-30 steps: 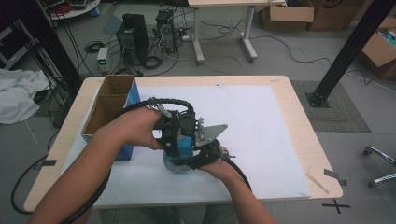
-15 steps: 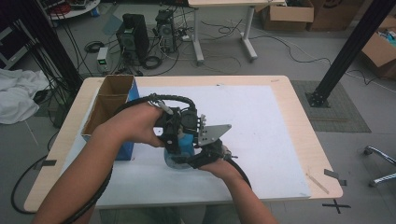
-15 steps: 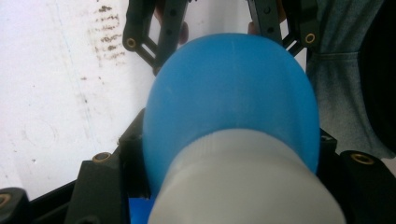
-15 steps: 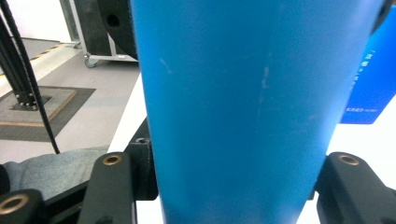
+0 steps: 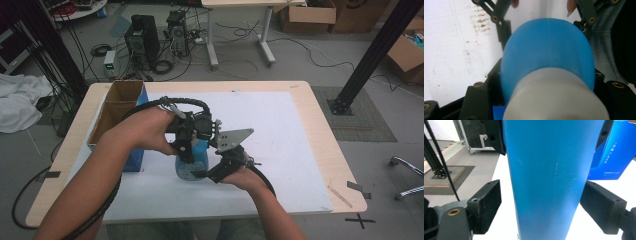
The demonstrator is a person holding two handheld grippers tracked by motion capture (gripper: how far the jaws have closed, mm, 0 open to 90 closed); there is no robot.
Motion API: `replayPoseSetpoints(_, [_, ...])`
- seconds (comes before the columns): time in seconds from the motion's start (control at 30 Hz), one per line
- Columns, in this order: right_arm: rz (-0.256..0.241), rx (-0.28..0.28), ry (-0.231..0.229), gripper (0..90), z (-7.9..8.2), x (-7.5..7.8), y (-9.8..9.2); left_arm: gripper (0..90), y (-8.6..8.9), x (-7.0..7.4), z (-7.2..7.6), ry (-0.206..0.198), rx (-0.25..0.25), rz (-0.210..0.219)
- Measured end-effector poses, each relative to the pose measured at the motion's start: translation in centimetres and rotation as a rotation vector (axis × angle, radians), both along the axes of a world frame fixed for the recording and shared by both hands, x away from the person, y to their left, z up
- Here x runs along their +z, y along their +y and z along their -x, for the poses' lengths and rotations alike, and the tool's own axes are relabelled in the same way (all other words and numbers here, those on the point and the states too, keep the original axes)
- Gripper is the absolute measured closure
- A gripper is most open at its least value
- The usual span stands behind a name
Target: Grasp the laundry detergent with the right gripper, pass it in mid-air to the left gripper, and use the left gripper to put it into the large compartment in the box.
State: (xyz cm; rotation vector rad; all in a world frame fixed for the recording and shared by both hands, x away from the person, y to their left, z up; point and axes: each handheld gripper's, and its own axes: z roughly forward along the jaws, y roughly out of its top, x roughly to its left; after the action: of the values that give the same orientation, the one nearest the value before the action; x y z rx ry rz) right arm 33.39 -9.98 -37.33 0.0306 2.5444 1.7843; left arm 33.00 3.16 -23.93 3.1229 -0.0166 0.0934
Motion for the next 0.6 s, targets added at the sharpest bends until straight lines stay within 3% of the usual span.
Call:
replayPoseSetpoints(0.27, [0.090, 0.018, -0.005, 0.1, -0.3, 1.7, -0.2, 38.1, 0.6, 0.8, -0.6, 0.024, 0.043, -0.005])
replayPoseSetpoints(0.6, [0.253, 0.039, -0.023, 0.0, -0.8, 4.5, -1.7, 38.1, 2.2, 2.6, -1.4, 0.039, 0.117, -0.029])
